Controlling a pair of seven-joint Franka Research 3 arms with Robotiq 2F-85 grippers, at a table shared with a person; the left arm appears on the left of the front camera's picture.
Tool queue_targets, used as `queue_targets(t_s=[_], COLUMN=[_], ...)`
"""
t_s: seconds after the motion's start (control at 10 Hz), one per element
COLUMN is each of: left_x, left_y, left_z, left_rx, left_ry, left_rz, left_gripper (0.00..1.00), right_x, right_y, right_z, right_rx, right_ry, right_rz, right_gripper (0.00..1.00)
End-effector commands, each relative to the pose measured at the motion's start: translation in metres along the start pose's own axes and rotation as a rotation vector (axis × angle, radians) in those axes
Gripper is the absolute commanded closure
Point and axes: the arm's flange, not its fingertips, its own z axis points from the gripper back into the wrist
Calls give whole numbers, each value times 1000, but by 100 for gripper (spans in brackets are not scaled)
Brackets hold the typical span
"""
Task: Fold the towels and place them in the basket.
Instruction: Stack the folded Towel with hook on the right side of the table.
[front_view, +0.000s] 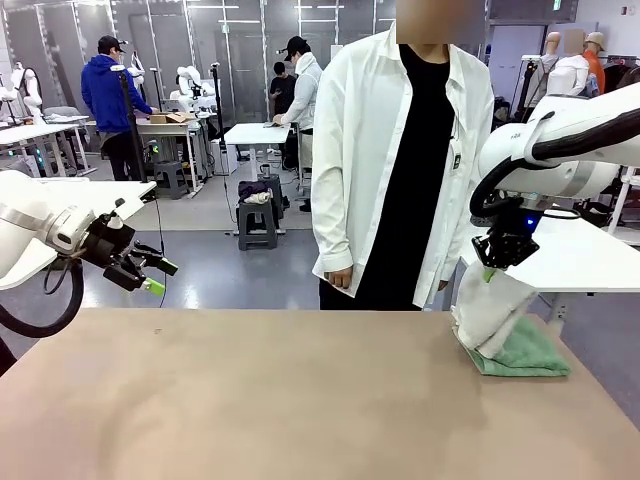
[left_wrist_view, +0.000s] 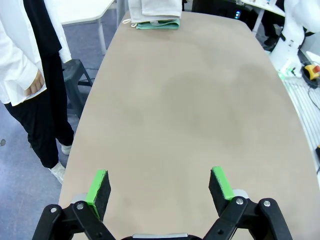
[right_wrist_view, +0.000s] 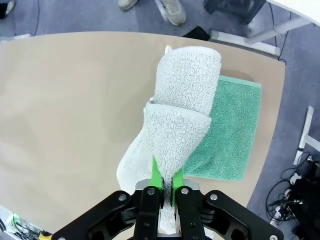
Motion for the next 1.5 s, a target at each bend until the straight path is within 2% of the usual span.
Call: queue_targets(t_s=[0.0,0.2,0.7,0.9,1.2,1.4], left_x=[2,2,2,2,2,2], left_y=[-2,-2,-2,-2,-2,-2], left_z=[0,0,0,0,0,0], left_rx=[6,6,6,6,6,6], left_ry=[3,3,3,3,3,3], left_rz=[-2,-2,-2,-2,-2,-2], left_gripper=[0,0,0,0,0,0], right_x=[-1,0,4,8,10,7], right_y=[1,0,-52,-77,-121,-136], right_z=[3,0,-25,-48,-87,-105], right_rx=[11,0,100,148,184,191], right_ry=[-5,0,-17,-14,3,25], right_rz=[-6,0,20,59,34,31], right_gripper=[91,91,91,91,91,91])
